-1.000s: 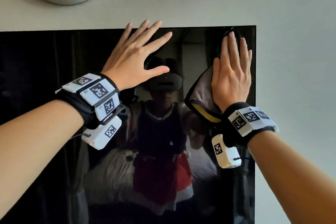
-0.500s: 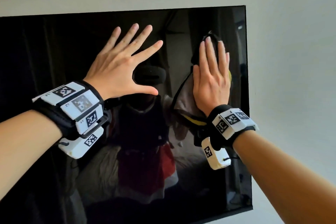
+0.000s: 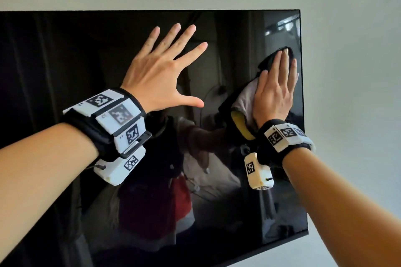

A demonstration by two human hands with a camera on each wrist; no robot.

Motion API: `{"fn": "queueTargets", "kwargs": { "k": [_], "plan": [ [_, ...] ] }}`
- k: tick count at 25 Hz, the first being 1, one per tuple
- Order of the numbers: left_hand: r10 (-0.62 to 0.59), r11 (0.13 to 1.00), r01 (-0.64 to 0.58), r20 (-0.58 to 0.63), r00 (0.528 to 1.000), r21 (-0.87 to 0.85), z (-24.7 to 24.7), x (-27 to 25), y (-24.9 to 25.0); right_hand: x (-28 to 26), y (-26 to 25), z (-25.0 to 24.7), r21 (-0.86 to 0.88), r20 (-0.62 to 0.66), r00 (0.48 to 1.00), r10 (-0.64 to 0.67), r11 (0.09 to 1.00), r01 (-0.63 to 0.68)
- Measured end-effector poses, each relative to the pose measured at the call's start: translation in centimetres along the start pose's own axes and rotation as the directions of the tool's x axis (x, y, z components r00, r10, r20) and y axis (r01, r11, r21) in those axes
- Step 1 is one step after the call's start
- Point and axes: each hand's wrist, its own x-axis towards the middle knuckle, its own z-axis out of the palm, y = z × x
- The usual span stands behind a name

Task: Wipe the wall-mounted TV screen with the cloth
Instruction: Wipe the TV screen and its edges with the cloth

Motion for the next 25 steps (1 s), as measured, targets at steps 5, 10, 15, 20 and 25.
{"fn": "queueTargets", "kwargs": {
  "k": [5, 10, 15, 20, 25],
  "plan": [
    [-0.074, 0.994, 0.07, 0.04, 0.996, 0.087, -2.1, -4.7, -4.6, -3.6, -5.5, 0.6, 0.032, 0.055, 0.922, -0.383, 0.924, 0.382],
    [-0.078, 0.994, 0.069, 0.104, 0.991, 0.087, -1.4, -5.9, -5.4, -1.8, -5.2, 0.5, -0.029, 0.009, 0.998, -0.063, 0.998, 0.063],
    [-0.069, 0.995, 0.062, 0.096, 0.993, 0.077, -1.4, -6.0, -5.3, -4.2, -7.8, 0.8, 0.042, 0.047, 0.9, -0.433, 0.901, 0.431],
    [-0.087, 0.995, 0.08, 0.112, 0.99, 0.066, -1.7, -6.1, -4.9, -5.9, -10.7, 0.8, 0.049, 0.034, 0.939, -0.341, 0.939, 0.339],
    [-0.107, 0.992, 0.098, 0.12, 0.987, 0.081, -2.2, -9.2, -5.9, -4.3, -9.5, 1.0, 0.042, -0.006, 0.989, -0.147, 0.988, 0.147]
  ]
}}
